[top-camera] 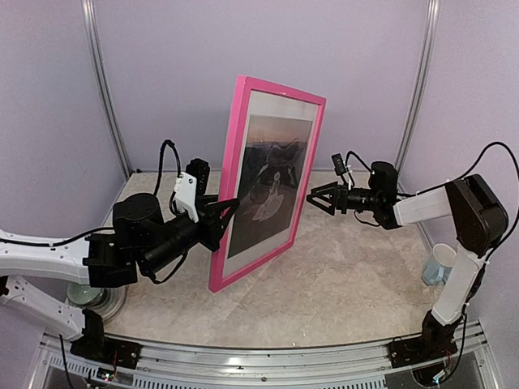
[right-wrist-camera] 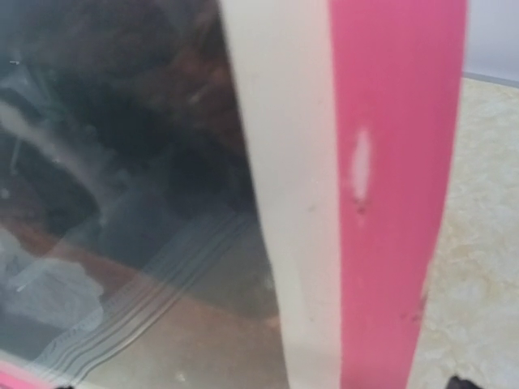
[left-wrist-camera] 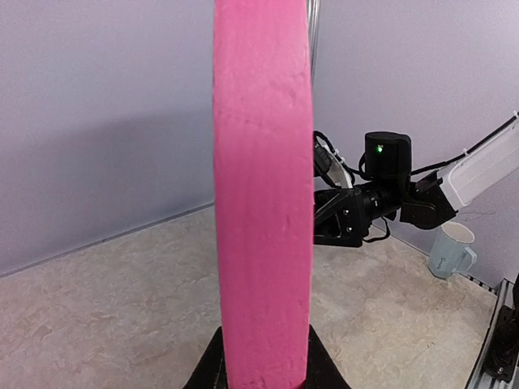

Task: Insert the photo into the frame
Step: Turn over the photo frame.

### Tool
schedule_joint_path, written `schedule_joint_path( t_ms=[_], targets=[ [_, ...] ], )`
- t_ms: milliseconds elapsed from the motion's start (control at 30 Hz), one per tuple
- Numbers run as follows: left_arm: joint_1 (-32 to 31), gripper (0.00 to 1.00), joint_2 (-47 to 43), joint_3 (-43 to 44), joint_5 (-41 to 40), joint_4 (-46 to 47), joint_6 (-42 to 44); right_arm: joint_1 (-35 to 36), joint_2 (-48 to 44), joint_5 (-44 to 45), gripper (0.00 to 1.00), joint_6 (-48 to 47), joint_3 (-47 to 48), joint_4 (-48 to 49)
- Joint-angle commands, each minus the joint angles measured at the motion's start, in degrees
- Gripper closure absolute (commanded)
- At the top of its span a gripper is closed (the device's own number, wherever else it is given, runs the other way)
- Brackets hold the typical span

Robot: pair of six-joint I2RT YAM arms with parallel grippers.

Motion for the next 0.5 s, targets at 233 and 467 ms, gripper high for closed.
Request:
schedule_joint_path(
  t_ms=[233,467],
  targets=[
    [2.15,0.93,-4.13,4.06,5.67,0.98,-6.25,-0.77,6.8,-4.57,0.01,-3.03,5.71,1.21],
    [2.88,0.93,-5.2,4.05,6.67,-0.15,-7.83,-0.86,11.33,-9.02,0.01,1.22,9.39,6.45]
  ],
)
